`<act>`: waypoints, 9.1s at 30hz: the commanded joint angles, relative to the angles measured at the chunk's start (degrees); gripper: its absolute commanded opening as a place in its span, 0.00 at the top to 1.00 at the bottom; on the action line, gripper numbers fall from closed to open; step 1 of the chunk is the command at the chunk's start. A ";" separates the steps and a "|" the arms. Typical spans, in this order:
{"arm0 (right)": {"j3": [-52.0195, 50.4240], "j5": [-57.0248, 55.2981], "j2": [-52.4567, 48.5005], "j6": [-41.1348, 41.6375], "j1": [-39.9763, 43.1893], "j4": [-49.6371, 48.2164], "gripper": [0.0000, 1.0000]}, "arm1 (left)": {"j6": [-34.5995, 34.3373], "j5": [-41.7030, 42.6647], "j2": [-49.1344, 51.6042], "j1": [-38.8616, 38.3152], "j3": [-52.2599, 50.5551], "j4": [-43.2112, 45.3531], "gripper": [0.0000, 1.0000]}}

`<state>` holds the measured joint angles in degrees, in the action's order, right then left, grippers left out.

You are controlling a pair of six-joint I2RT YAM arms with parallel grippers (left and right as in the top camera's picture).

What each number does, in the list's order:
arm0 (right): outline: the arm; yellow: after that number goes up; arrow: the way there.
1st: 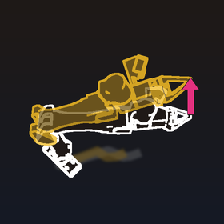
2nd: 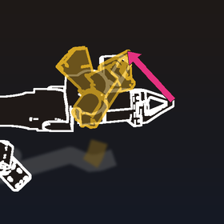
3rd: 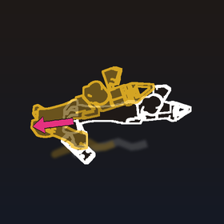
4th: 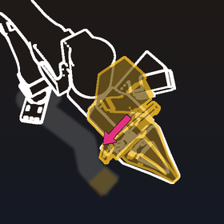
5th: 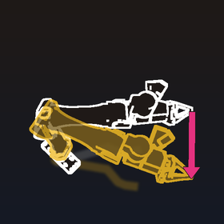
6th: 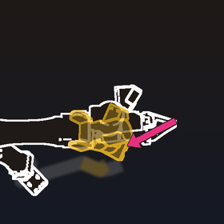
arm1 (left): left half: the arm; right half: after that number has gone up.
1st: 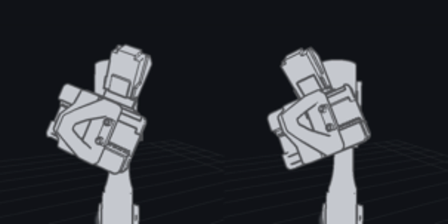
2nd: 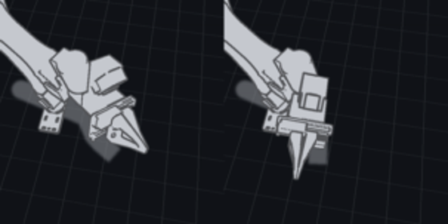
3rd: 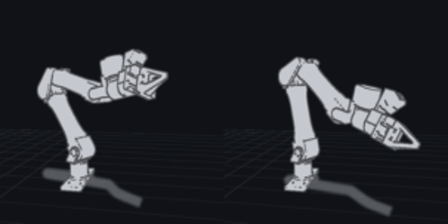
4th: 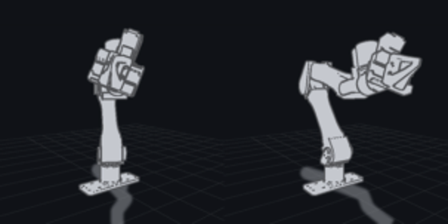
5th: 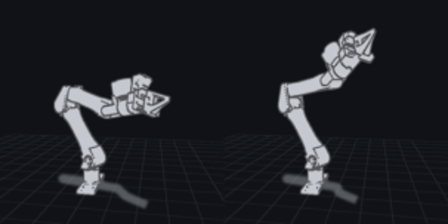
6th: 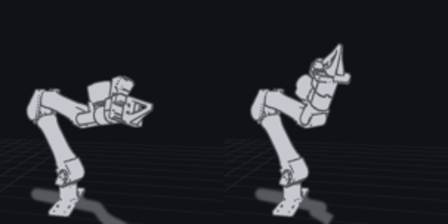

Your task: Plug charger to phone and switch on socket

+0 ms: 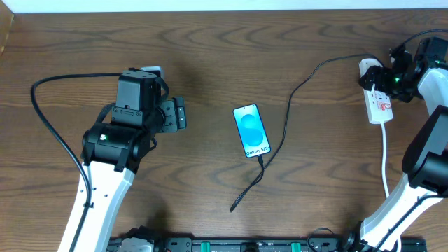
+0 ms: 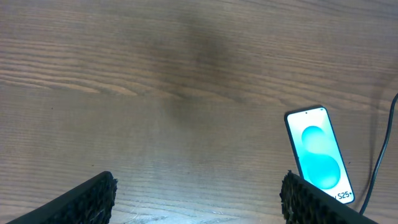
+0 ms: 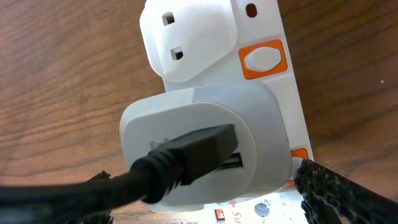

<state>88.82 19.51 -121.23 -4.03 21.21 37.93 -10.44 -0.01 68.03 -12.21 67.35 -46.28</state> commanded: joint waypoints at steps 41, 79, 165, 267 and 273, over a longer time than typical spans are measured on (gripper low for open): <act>0.26 7.96 -1.60 -1.14 -0.26 1.53 0.11 | 0.55 -0.68 0.07 0.02 0.26 -0.17 0.15; -3.48 12.31 -1.60 0.81 -0.28 1.18 0.13 | 0.55 -0.70 0.07 0.02 0.26 -0.17 0.16; 6.21 -4.37 31.06 10.43 2.38 24.90 0.01 | 0.55 -0.70 -0.74 0.94 -0.09 -5.31 0.15; 6.21 -4.37 31.06 10.43 2.38 24.90 0.01 | 9.51 -0.04 -67.95 13.16 -67.12 42.16 0.15; 6.21 -4.37 31.06 10.43 2.38 24.90 0.01 | 9.51 -0.04 -67.76 13.16 -67.12 42.14 0.15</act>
<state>94.54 14.79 -90.50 5.91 23.29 62.81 -0.23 2.17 0.58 0.67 0.91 -1.50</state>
